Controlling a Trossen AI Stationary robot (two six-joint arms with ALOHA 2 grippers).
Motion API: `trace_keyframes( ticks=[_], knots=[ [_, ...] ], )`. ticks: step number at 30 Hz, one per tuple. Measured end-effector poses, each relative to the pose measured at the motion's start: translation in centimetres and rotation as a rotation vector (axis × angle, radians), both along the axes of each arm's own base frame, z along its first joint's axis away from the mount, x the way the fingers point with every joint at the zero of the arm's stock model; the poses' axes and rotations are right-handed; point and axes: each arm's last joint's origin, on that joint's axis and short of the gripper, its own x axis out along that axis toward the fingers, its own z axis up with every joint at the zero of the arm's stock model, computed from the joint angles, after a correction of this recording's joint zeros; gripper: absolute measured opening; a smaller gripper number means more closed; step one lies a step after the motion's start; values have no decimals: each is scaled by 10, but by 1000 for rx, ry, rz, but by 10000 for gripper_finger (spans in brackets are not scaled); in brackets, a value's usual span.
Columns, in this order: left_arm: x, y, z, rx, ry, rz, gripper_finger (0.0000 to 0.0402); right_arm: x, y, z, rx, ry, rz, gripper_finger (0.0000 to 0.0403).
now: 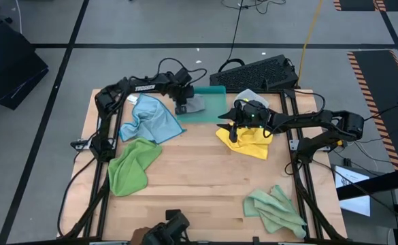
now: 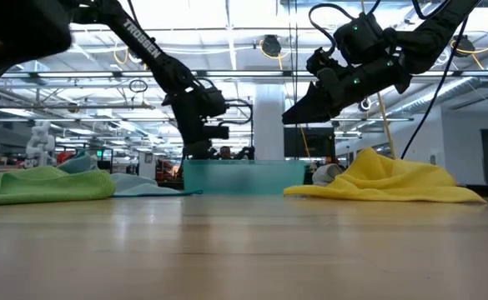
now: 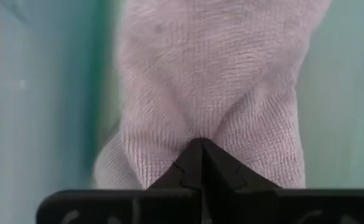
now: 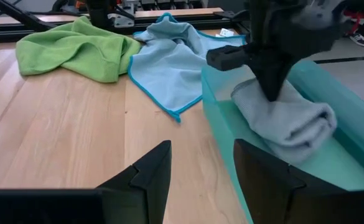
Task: Fold microfiber towels
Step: Put the folded dark gray microfiber towel into the green bin
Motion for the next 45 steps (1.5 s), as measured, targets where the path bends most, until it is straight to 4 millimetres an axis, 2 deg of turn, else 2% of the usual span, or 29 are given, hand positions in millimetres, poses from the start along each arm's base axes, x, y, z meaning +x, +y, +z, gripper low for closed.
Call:
trace_keyframes(
  ticks=[3,7,14,17,20,24,28,31,41,43,45],
  knots=[
    [-4,-2,0,-8,47,-59,8,0,0,0,-1,-1,1,165],
    [-3,-3,10,26,10,-86,4,1,0,1,-7,-14,0,165],
    [0,-13,50,91,-118,-103,6,1,0,2,-5,-21,-2,165],
    [8,-14,57,61,-245,-97,4,1,0,2,-1,-24,-4,164],
    [23,-12,48,63,-326,-43,8,1,0,3,-2,-32,-5,164],
    [38,-19,24,72,-279,-29,4,1,0,3,6,-30,-10,164],
    [47,-25,7,73,-232,-46,6,1,1,2,9,-23,-6,164],
    [46,-23,-2,83,-199,-33,3,1,1,2,11,-24,-7,164],
    [35,-5,-1,28,-268,-76,4,2,1,3,9,-31,-9,164],
    [31,-5,6,12,-274,-62,6,2,1,3,17,-33,-11,164],
    [28,-8,21,18,-297,-52,8,2,1,3,22,-32,-13,164]
  ],
)
